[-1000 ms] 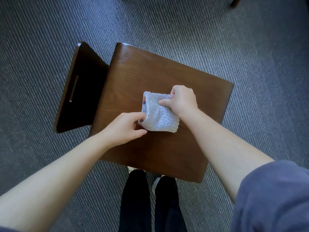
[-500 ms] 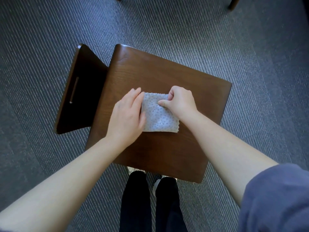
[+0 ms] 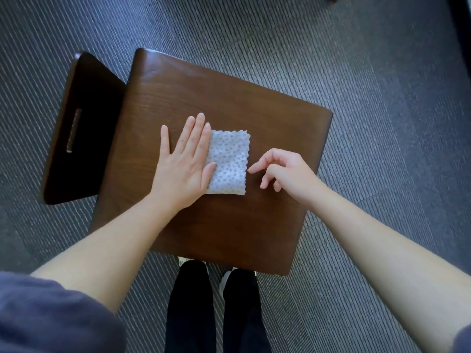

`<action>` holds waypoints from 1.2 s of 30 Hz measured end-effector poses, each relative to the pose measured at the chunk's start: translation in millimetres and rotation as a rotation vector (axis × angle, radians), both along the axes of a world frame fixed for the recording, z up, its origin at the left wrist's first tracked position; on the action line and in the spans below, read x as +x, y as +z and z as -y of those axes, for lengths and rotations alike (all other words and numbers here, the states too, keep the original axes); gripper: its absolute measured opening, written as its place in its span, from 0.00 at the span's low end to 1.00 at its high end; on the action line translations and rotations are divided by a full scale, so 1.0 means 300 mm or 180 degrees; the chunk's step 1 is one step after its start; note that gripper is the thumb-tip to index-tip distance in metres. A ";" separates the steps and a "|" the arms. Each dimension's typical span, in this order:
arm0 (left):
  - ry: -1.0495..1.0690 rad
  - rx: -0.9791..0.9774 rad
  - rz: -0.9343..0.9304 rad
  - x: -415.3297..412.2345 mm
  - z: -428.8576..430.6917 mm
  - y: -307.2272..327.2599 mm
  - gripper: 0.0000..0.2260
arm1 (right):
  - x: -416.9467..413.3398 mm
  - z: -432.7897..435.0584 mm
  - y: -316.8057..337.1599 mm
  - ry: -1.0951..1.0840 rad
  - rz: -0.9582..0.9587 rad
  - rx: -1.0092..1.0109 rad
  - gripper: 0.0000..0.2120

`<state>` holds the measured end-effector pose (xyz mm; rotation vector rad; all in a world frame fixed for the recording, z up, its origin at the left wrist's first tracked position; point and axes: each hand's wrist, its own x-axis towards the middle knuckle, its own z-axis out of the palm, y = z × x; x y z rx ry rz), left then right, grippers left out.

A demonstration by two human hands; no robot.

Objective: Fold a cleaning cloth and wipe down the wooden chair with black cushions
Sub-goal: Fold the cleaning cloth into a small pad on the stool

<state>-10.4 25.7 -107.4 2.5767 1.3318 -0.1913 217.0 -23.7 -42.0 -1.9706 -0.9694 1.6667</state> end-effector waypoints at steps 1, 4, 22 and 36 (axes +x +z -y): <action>0.0006 0.0008 0.0004 0.000 0.000 0.002 0.30 | 0.001 0.009 -0.002 0.0041 -0.0095 -0.0056 0.15; 0.0025 0.0030 -0.0010 0.002 -0.001 0.006 0.30 | -0.007 0.032 -0.017 0.0168 -0.0344 -0.0232 0.15; 0.0050 0.0100 -0.0075 0.006 -0.006 0.001 0.30 | -0.023 -0.057 -0.012 0.1301 -0.1036 -0.0931 0.13; -0.0031 0.0105 -0.0157 0.006 -0.008 0.007 0.31 | -0.053 -0.078 0.001 0.1388 -0.1157 -0.1064 0.17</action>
